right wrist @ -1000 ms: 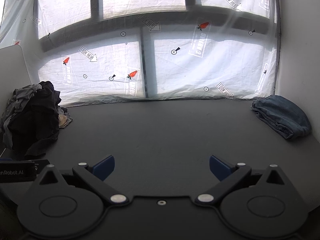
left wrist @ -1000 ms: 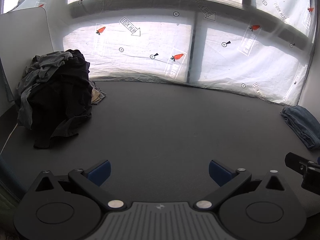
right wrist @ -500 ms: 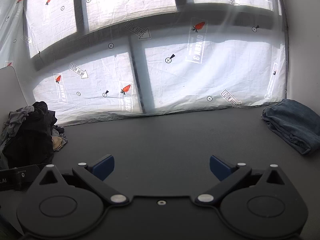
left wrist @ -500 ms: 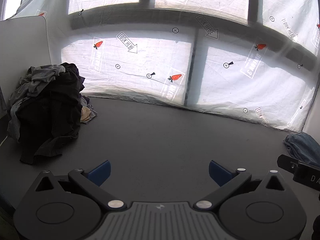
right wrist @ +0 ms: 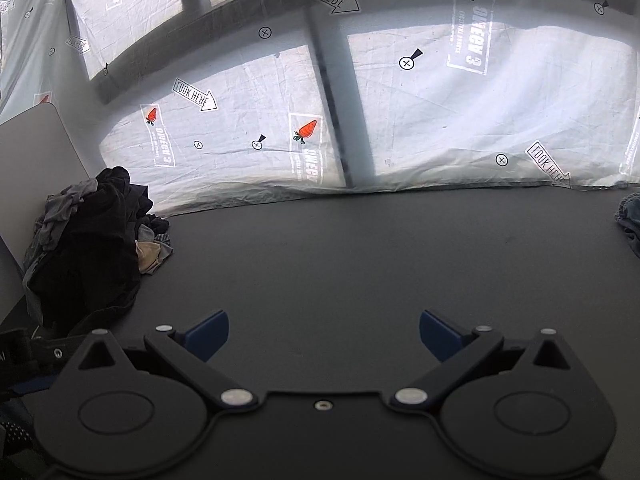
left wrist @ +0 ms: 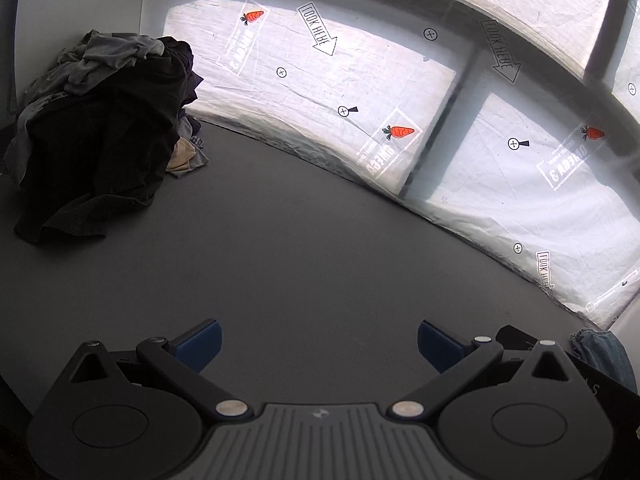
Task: Fold clothes
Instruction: 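Reach both grippers into the clothes pile and grasp the grey garment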
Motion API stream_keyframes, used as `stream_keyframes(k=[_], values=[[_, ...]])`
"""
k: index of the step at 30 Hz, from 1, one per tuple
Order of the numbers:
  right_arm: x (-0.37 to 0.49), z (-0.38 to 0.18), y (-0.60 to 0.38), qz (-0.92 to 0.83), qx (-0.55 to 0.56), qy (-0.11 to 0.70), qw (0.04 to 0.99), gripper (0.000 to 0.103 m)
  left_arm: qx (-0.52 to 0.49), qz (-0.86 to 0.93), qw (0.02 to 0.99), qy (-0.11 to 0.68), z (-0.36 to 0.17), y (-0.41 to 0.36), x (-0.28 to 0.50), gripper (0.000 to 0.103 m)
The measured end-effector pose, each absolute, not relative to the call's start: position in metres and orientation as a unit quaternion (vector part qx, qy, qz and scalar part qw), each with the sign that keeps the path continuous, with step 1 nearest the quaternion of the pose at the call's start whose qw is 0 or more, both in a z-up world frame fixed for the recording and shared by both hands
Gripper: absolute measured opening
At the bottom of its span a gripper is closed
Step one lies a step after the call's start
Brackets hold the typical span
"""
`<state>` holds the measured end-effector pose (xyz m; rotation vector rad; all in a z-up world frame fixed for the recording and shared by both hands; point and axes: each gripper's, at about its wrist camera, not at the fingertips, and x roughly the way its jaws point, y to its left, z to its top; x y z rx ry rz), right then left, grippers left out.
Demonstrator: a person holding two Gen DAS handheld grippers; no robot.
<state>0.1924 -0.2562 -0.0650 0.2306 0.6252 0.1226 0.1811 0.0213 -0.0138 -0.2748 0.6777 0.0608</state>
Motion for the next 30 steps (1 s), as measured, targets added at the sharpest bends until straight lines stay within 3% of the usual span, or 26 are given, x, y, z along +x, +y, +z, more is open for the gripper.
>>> stream_keyframes(k=[7,17,30], values=[[0.262,-0.068,-0.194,0.009,0.127,0.339,0.932,0.103,-0.171,0.046,0.924,0.339,-0.017,0.077,0.229,0.103],[0.375,-0.040,-0.074,0.005,0.080,0.311,0.947,0.103,-0.183,0.113,0.923,0.319,0.001,0.224,0.343,0.103],[0.507,-0.032,0.090,0.106,0.059,0.298,0.947,0.102,-0.146,0.220,0.928,0.262,0.024,0.379,0.433,0.102]])
